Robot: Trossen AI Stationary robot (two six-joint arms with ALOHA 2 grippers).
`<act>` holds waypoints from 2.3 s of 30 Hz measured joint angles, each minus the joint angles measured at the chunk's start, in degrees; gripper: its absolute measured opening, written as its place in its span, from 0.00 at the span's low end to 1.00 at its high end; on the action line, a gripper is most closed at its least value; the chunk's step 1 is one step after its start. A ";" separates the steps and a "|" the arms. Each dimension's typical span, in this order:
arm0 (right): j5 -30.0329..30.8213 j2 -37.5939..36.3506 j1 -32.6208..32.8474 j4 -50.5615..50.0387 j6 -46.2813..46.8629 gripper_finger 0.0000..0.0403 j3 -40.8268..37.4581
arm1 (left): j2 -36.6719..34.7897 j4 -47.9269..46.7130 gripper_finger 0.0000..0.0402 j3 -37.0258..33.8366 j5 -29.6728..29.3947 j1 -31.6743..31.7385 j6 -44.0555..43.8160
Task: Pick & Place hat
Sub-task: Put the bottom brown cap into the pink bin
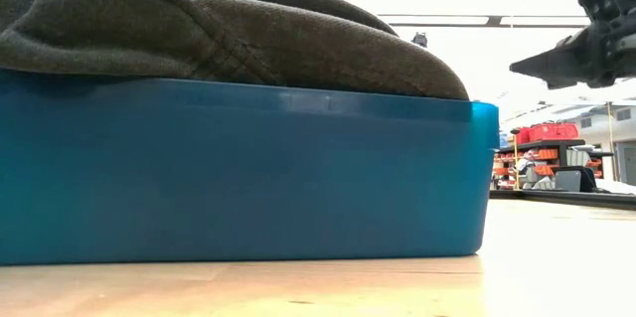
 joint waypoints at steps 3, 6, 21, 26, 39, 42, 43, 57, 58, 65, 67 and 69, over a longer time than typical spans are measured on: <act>4.25 0.02 0.00 -4.80 3.28 0.00 0.00 | 1.16 3.22 0.14 0.00 1.05 -0.02 -0.49; 5.18 0.48 -0.02 -4.65 4.20 0.00 0.02 | 2.92 5.67 0.14 0.02 1.70 -0.02 -0.46; 5.16 0.55 -0.02 -4.72 8.20 0.06 0.02 | 18.69 0.59 0.14 14.48 2.92 -5.64 14.05; 5.15 0.55 -0.02 -4.70 11.20 0.06 0.02 | 24.84 -18.27 0.14 26.55 -0.99 -8.29 16.42; 5.13 0.55 -0.02 -4.70 10.82 0.06 0.02 | 39.99 -48.81 0.04 46.93 -19.82 -23.68 21.01; 5.15 0.55 -0.02 -4.70 10.82 0.06 0.02 | 42.73 -51.78 0.02 50.51 -23.65 -28.16 19.60; 5.14 0.55 -0.02 -4.70 10.80 0.06 0.02 | 43.61 -52.97 0.02 51.47 -25.26 -29.70 19.28; 5.13 0.55 -0.02 -4.70 10.80 0.06 0.02 | 54.97 -67.47 0.00 56.39 -35.88 -48.80 -0.33; 5.13 0.55 -0.02 -4.70 10.80 0.06 0.02 | 55.72 -68.13 0.00 56.39 -36.55 -50.09 -2.10; 5.13 0.55 -0.02 -4.70 10.78 0.06 0.02 | 60.75 -74.47 0.00 56.39 -38.01 -57.81 -15.03; 5.13 0.55 -0.02 -4.68 10.78 0.06 0.02 | 62.08 -76.21 0.00 56.39 -38.08 -59.86 -18.44; 5.12 0.55 -0.02 -4.70 10.78 0.06 0.02 | 63.29 -76.87 0.00 56.39 -38.02 -61.75 -21.16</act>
